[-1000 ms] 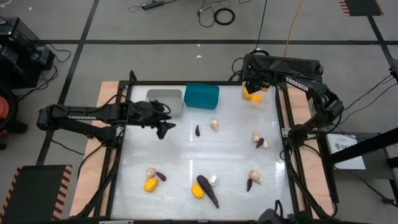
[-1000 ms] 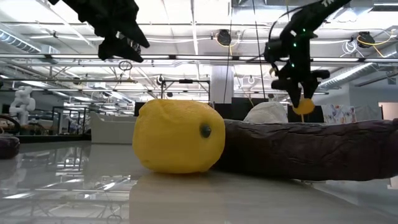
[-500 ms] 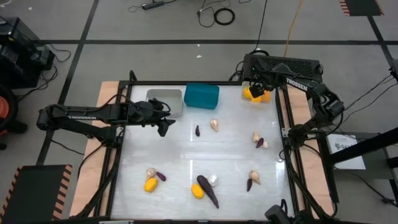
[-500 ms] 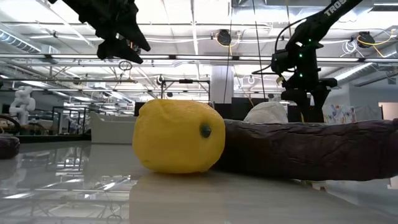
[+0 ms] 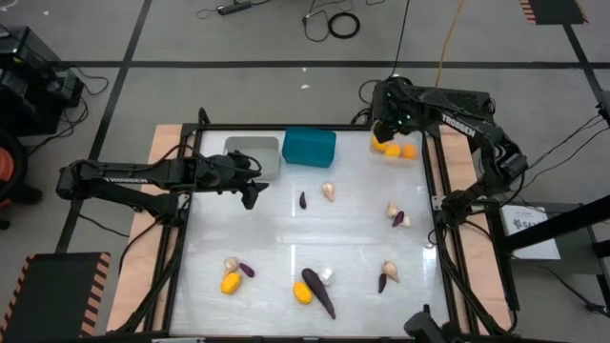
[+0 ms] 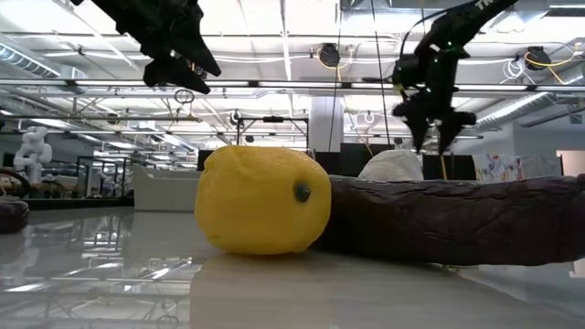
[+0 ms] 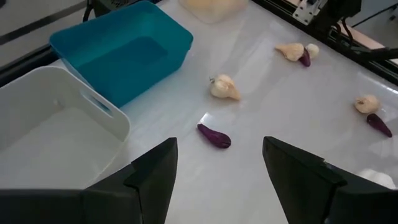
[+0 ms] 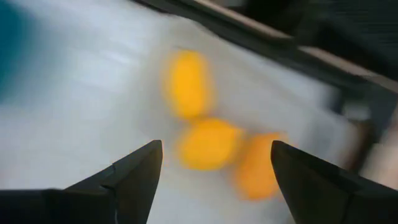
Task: Sort produce into baskets
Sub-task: Put the lemon into the transparent bin
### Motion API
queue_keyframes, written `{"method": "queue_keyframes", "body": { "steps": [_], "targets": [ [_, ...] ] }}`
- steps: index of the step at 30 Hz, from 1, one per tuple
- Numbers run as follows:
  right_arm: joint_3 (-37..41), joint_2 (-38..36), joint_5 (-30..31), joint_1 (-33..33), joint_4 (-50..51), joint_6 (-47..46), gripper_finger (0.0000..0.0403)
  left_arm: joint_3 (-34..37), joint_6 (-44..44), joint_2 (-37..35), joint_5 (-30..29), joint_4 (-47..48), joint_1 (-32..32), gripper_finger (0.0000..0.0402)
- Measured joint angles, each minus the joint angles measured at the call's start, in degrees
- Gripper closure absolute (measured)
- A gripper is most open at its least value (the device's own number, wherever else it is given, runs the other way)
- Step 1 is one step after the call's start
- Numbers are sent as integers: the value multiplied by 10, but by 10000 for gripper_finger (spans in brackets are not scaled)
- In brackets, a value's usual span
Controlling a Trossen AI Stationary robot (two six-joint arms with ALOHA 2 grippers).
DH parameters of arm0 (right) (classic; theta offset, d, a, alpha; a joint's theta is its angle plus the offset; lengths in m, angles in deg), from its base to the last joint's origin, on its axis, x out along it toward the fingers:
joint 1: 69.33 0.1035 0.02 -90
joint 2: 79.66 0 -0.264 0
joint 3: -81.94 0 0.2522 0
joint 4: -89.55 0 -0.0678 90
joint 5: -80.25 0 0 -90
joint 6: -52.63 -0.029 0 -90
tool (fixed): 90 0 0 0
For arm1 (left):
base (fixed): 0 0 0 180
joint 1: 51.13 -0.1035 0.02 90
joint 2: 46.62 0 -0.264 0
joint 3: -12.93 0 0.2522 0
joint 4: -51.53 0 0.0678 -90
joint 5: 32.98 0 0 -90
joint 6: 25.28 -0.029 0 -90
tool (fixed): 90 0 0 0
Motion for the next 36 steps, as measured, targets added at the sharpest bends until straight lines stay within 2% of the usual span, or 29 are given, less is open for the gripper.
{"method": "queue_keyframes", "body": {
  "steps": [3,5,13,16,22,26,29,36],
  "targets": [
    [-7,-4,-90,28,-43,-45,110,0,-14,0,0,0,0,157],
    [-7,-5,-120,60,-80,-72,110,0,-26,0,3,1,0,157],
    [-7,-5,-131,261,-175,-178,110,0,-81,0,15,7,0,157],
    [-7,-4,-97,351,-196,-234,110,0,-104,0,15,7,0,157],
    [-7,9,35,516,-210,-381,110,0,-152,2,25,17,0,157],
    [-5,22,49,590,-221,-459,110,0,-195,15,40,11,0,157],
    [-6,38,45,637,-269,-457,110,0,-224,35,58,3,0,157],
    [-6,110,41,735,-449,-316,110,0,-255,99,148,-13,0,157]
  ]
}}
